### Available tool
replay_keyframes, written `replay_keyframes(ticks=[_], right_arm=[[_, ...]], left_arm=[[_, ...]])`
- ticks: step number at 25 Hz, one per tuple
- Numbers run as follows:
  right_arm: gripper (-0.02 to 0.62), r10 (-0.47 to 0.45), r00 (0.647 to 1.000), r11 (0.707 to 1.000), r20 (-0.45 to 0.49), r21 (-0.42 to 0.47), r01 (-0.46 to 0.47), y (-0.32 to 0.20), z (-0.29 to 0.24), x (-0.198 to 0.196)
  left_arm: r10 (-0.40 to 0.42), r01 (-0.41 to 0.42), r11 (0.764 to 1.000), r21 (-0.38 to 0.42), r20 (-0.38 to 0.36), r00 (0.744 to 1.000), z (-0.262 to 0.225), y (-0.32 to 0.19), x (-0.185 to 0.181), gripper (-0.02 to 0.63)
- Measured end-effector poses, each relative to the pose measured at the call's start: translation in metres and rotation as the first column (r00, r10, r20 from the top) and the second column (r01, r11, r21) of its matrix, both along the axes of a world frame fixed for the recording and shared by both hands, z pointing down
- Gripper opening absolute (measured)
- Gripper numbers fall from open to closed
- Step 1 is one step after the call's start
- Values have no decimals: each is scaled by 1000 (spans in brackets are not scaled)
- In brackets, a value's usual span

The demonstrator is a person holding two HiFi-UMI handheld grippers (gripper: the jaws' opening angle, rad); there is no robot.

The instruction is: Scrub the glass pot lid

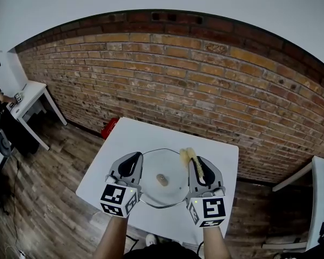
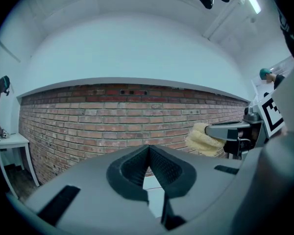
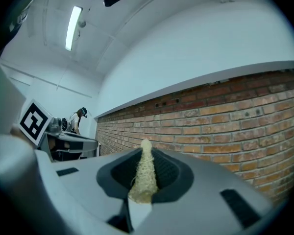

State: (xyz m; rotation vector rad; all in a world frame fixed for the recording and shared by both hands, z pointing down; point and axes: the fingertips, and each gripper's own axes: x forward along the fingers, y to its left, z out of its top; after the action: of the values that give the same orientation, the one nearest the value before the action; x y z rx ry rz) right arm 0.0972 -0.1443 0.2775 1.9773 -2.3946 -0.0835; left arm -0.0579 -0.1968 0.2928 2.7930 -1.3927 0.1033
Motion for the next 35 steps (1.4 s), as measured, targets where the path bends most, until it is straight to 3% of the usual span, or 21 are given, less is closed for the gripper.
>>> replay_keyframes(ticks=[16, 35], right_arm=[[58, -30, 1000, 997, 4, -65, 30, -16, 37, -11], [58, -46, 999, 980, 6, -194, 46, -28, 119, -6]], left_arm=[[-26, 26, 996, -84, 9, 1000, 42, -13, -8, 11], [-80, 93, 964, -248, 61, 995, 144, -13, -26, 11]])
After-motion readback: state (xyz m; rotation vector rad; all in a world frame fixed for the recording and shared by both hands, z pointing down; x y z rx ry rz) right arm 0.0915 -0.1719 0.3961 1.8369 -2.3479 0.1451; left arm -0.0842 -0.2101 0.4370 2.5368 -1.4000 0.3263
